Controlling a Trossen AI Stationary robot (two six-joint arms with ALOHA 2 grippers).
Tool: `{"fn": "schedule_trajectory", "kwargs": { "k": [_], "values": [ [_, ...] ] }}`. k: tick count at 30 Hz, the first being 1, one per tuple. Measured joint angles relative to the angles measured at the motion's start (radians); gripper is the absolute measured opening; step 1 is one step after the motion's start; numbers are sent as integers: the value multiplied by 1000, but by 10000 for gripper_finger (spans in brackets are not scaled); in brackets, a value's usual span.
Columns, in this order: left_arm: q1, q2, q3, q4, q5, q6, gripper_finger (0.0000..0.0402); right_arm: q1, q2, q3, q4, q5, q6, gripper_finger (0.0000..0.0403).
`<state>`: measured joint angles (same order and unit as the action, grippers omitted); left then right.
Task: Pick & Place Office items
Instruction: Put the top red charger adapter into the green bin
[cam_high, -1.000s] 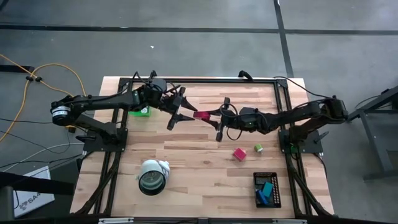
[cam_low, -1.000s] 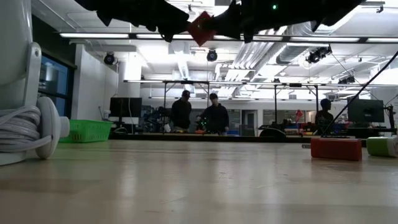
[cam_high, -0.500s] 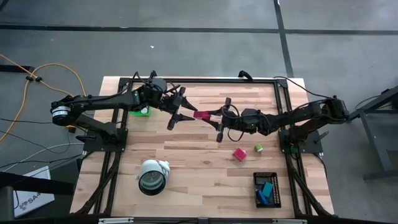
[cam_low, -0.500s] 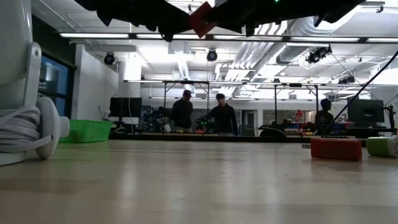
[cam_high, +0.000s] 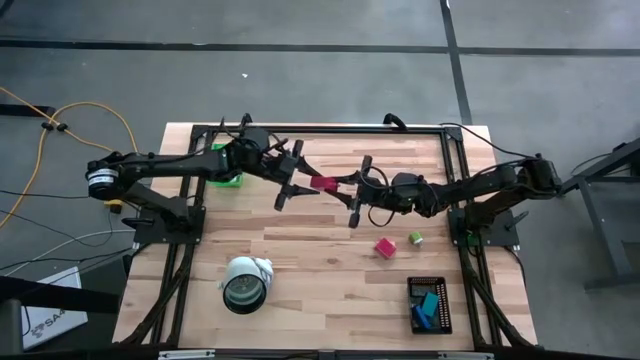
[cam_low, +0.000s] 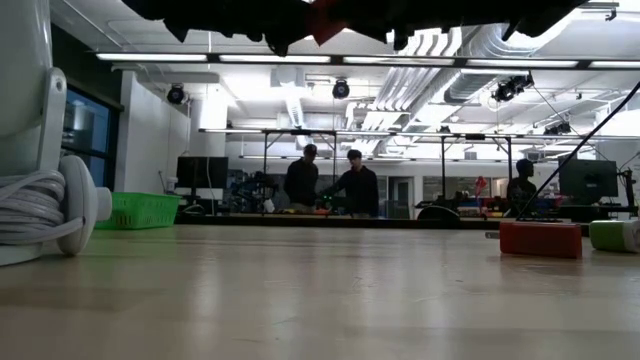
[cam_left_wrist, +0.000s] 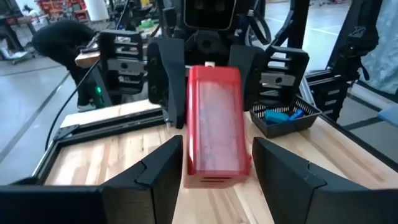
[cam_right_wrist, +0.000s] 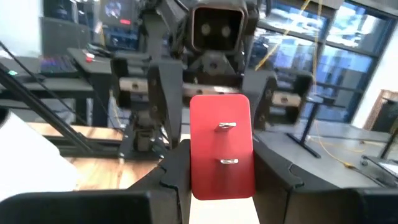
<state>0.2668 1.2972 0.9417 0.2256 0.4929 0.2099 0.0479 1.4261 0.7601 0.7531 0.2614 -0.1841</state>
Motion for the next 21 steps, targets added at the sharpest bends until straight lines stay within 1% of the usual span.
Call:
{"fn": "schedule_trajectory", "kwargs": {
  "k": [2, 4, 9, 17, 21],
  "values": [
    [-8, 17, 0, 28, 0, 0, 185, -2, 0, 0, 4, -16, 1, 110],
    [-11, 29, 0, 48, 0, 0, 185, -1, 0, 0, 0, -4, 0, 110],
    [-10, 30, 0, 45, -36, 0, 185, -2, 0, 0, -18, 10, 0, 110],
    [-7, 25, 0, 45, -40, 1, 184, -2, 0, 0, -23, 28, -4, 110],
    [-7, 25, 0, 42, -40, 1, 161, -2, 0, 0, -23, 28, -4, 110]
  ]
}}
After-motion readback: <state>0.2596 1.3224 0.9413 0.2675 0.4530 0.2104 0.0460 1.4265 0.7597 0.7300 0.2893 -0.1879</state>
